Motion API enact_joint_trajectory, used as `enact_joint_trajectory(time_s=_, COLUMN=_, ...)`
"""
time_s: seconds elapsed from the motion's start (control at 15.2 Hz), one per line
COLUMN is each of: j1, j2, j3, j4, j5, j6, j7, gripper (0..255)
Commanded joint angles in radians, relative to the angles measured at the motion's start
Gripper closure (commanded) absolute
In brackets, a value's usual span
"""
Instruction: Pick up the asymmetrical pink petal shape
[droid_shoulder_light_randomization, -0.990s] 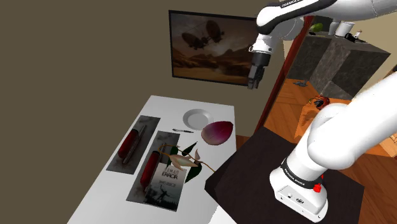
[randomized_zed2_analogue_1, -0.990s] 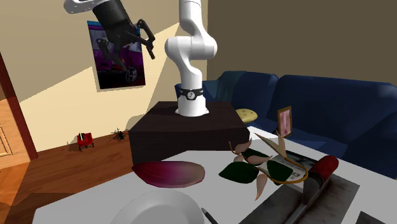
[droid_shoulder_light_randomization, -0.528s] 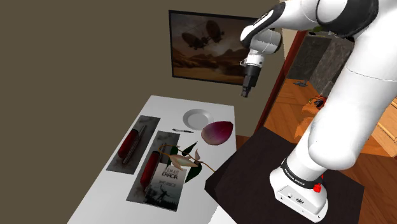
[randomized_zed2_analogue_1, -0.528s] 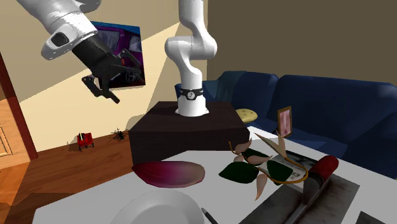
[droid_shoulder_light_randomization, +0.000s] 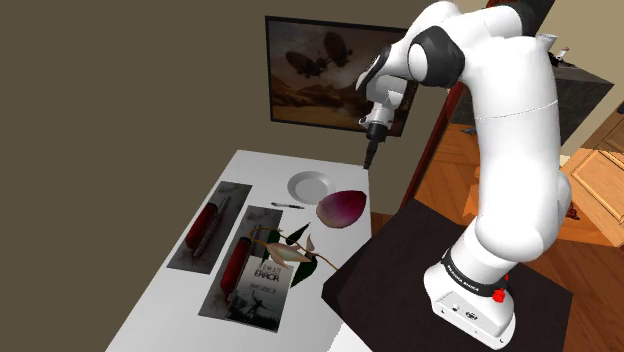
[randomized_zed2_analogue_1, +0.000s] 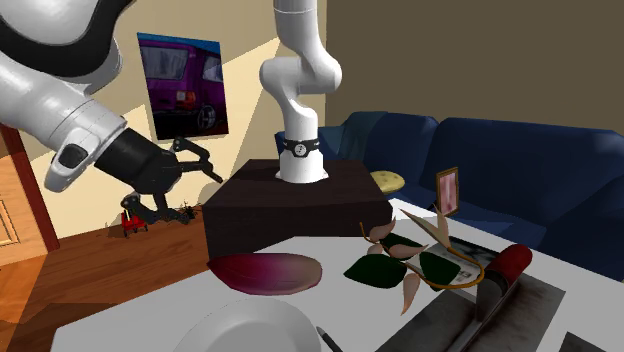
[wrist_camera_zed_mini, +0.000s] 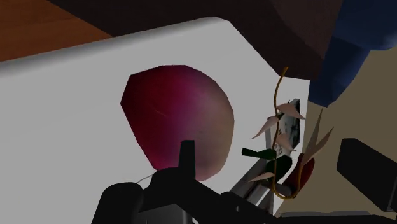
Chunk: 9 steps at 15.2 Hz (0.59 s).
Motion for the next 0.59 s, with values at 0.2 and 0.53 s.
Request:
enact_joint_trajectory(time_s=0.2, j1=-0.109, j2=0.25, j3=0.119, j4=0.234, j5=0.074, j6=-0.112, j7=-0.108, gripper=0)
enact_joint_trajectory(time_s=0.53, j1=-0.172, j2=0.44, j3=0.207, j4=0.439, j5=0.106, j6=-0.188, j7=-0.147, gripper=0)
